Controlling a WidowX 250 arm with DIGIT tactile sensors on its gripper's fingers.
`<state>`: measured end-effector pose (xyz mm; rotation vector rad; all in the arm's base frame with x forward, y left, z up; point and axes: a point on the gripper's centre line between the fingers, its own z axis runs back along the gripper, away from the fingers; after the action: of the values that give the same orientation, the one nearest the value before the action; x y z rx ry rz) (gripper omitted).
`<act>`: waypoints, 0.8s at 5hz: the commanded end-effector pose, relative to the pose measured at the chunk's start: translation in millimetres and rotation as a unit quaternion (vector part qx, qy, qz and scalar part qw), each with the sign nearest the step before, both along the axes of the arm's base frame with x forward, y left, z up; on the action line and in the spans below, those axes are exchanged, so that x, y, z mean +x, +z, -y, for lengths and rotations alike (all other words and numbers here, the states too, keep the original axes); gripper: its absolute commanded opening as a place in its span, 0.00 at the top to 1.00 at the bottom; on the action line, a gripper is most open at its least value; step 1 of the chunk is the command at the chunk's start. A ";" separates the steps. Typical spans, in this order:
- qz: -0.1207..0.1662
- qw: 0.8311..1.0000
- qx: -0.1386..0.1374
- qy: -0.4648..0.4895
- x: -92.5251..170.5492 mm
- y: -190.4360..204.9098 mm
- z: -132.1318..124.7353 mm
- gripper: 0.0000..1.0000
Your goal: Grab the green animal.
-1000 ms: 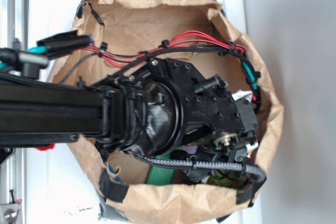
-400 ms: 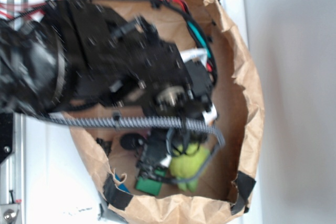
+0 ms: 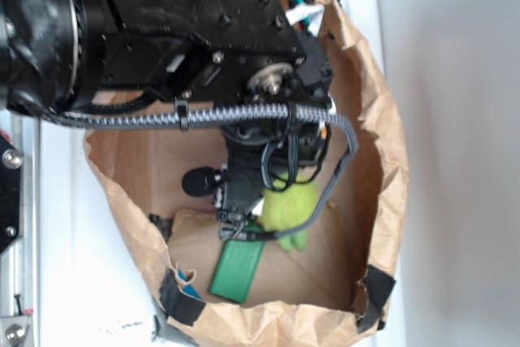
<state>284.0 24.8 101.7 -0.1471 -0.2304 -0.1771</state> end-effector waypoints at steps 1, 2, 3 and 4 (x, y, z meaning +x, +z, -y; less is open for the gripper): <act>0.010 0.995 0.052 0.084 -8.8 46.2 -1.0 1.00; 0.015 0.989 0.082 0.126 -10.4 57.8 1.8 1.00; 0.020 0.989 0.067 0.131 -13.8 75.5 4.3 1.00; 0.024 0.990 0.055 0.130 -14.7 91.1 11.5 1.00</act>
<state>267.1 20.3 165.9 -0.0045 -0.2061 0.0730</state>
